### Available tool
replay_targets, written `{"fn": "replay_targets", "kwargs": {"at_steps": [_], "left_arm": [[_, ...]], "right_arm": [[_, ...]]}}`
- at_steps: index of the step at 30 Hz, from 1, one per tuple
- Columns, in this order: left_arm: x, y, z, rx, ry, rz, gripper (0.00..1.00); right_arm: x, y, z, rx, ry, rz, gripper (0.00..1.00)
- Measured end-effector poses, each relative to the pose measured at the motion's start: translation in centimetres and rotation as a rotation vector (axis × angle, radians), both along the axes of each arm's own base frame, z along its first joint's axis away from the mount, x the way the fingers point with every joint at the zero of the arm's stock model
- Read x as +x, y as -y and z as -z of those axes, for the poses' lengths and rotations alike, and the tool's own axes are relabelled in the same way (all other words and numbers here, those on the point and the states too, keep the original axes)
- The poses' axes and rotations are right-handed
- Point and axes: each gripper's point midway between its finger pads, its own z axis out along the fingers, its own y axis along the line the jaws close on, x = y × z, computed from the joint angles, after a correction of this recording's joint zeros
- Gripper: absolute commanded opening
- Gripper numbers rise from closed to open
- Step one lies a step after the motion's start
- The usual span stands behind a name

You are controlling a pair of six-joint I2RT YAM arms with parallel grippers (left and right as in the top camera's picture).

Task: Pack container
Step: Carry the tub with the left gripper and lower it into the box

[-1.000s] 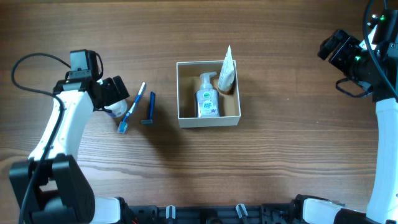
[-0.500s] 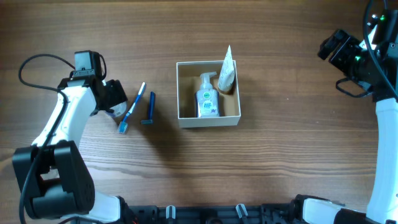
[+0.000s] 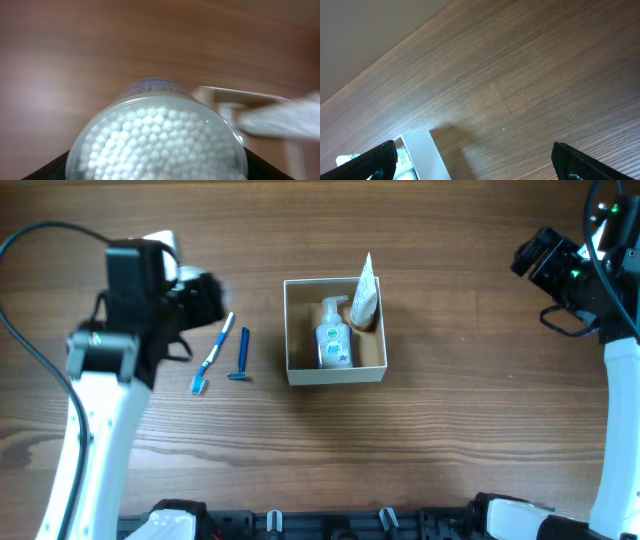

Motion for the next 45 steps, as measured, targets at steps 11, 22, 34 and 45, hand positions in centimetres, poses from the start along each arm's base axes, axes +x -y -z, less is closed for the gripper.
{"fn": "replay_targets", "kwargs": {"at_steps": [11,22,34,45], "left_arm": [[-1.7,13.3,4.3,0.017,-0.095,0.364,0.77],[-1.5,21.1,15.3,0.11,-0.269,0.516,0.82],[-2.8,20.6,15.8,0.156,-0.334,0.52,0.84],[-2.4,20.7,11.5,0.118,-0.24,0.518,0.81]], "right_arm": [[0.0,0.0,0.0,0.0,0.0,0.0,1.0],[0.0,0.0,0.0,0.0,0.0,0.0,1.0],[0.0,0.0,0.0,0.0,0.0,0.0,1.0],[0.0,0.0,0.0,0.0,0.0,0.0,1.0]]}}
